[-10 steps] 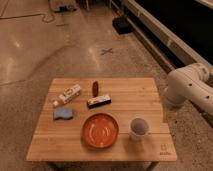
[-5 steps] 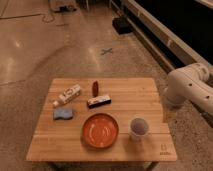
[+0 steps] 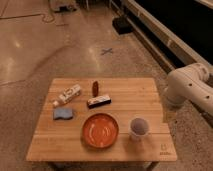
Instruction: Place the ceramic cup in the ceramic bowl
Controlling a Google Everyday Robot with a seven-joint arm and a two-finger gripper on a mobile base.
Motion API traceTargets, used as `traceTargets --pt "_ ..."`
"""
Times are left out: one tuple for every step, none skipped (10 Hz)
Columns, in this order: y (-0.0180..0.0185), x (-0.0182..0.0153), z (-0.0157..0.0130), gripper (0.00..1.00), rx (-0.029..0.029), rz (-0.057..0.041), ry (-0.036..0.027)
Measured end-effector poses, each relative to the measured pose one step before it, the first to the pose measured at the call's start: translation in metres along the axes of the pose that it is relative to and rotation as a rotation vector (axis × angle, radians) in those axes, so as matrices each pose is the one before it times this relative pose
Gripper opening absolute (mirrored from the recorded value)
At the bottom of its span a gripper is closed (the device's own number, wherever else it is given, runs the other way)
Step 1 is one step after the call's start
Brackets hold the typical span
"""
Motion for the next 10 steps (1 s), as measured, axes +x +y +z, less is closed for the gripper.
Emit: traceTargets --pt "0.00003 0.00002 0.00002 0.65 -0.00006 0.0 0.00001" --pt "-0.00001 -0.00002 0.0 0.65 0.00001 -0.00001 -0.00002" --pt "0.0 0.00003 0.0 0.65 0.00003 0.00006 0.0" --pt "0.0006 -0.00036 0.00045 0.65 -0.00069 -0.00147 -0.00003" --pt "0.00144 -0.00355 0.00139 0.65 0.00152 -0.01036 -0.00422" --pt "0.0059 -0.01235 0.00499 0.65 0.00005 -0.02774 -0.01277" --pt "0.00255 -0.01072 0.00292 0.65 -0.00044 -0.01846 -0.00852" --pt "0.00157 -0.00801 0.00281 0.65 0.0009 -0.0171 -0.00684" --pt "0.00404 -0.00334 0.00436 0.65 0.00089 -0.01812 -0.0038" --pt "0.00157 -0.00764 0.00438 0.65 0.00339 -0.02003 -0.00421"
